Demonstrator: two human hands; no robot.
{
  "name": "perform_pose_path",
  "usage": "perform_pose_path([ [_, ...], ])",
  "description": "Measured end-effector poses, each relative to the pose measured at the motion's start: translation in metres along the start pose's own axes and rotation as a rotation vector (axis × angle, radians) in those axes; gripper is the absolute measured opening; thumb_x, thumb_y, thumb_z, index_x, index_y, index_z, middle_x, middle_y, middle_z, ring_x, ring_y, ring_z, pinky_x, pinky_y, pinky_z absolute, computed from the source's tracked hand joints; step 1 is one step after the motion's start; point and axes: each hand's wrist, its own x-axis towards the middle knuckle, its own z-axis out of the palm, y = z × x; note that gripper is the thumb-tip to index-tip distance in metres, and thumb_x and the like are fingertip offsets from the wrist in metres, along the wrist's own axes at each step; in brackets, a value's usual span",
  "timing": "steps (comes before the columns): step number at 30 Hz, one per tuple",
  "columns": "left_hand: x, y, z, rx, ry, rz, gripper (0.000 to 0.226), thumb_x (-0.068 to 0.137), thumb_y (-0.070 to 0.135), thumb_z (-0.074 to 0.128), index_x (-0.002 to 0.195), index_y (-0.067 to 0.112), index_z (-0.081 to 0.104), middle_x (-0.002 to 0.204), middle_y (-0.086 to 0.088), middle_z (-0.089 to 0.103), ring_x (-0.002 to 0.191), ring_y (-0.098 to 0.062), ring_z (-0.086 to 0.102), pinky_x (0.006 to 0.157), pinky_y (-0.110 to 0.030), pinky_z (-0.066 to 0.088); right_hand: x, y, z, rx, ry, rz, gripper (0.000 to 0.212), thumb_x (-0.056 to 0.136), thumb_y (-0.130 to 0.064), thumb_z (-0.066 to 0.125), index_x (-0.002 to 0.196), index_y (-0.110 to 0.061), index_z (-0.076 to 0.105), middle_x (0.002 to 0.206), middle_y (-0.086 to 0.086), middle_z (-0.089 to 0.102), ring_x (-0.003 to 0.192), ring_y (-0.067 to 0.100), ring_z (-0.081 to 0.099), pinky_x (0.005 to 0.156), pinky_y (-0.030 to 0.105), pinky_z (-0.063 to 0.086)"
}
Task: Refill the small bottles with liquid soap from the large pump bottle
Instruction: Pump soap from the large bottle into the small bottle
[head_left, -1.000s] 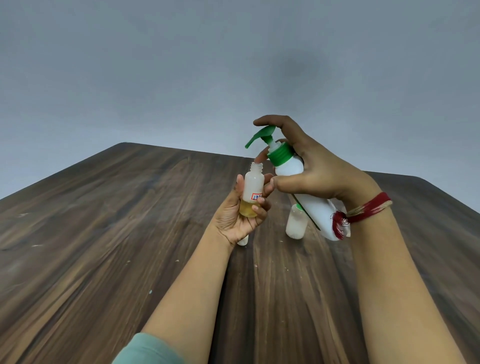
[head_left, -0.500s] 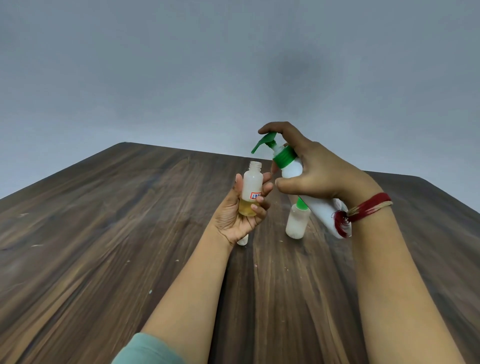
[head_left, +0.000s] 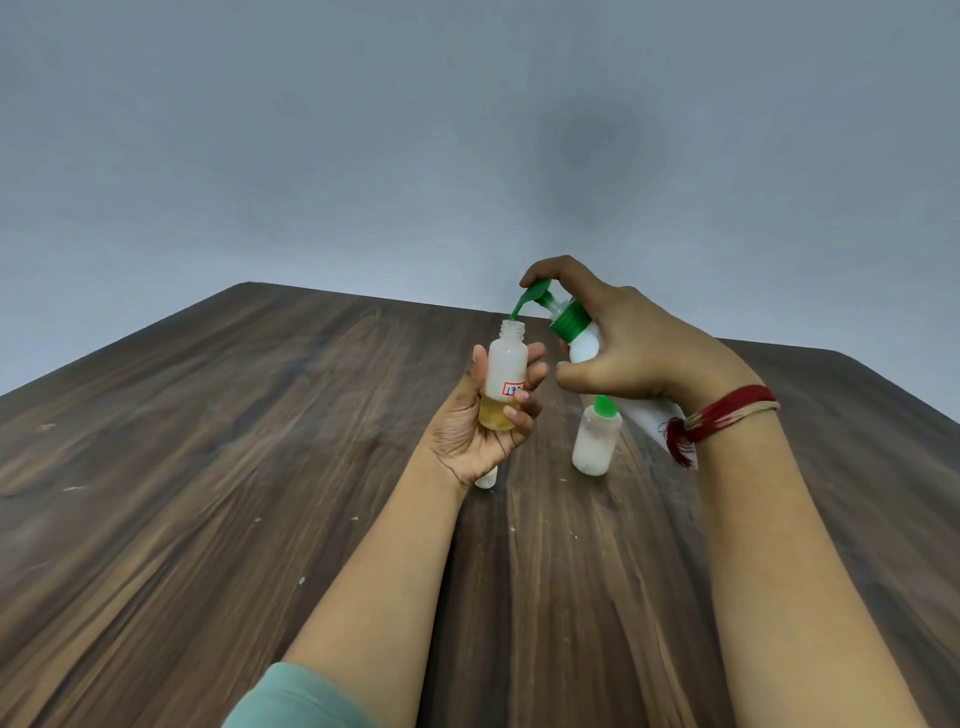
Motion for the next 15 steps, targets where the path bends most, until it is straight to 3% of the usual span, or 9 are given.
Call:
perform_pose_path([
  [4,0.0000,0.0004,-0.0007,-0.013,-0.016,-0.007,0.060,0.059,0.027,0.091,0.107,-0.002,0.070,0.091,-0.015,0.072,0.064,-0.012,0.063,0.052,-0.018,0.054,-0.0007,-0.0007,-0.0011,0.011,-0.009,-0.011,0.067,0.074,-0.009,0.065,0.126,-0.039,0.037,0.074,0.006,0.052,0.061,0.014,0.045,0.052,0.015,0.037],
  [11,-0.0003,0.0010,-0.0005,-0.018,-0.008,0.001,0.060,0.057,0.026,0.092,0.106,-0.002,0.071,0.090,-0.015,0.072,0.064,-0.013,0.063,0.051,-0.019,0.054,-0.0007,-0.0031,-0.0008,0.019,-0.017,-0.014,0.066,0.073,-0.008,0.065,0.126,-0.037,0.039,0.069,-0.004,0.049,0.058,0.008,0.045,0.051,0.012,0.037],
  [15,0.0002,0.0013,0.0001,-0.013,-0.001,0.003,0.061,0.056,0.026,0.092,0.105,-0.002,0.071,0.089,-0.015,0.072,0.063,-0.013,0.063,0.049,-0.019,0.053,-0.0007,-0.0025,-0.0008,0.017,-0.019,-0.013,0.063,0.074,-0.006,0.065,0.124,-0.035,0.039,0.071,0.001,0.049,0.060,0.012,0.045,0.052,0.015,0.037],
])
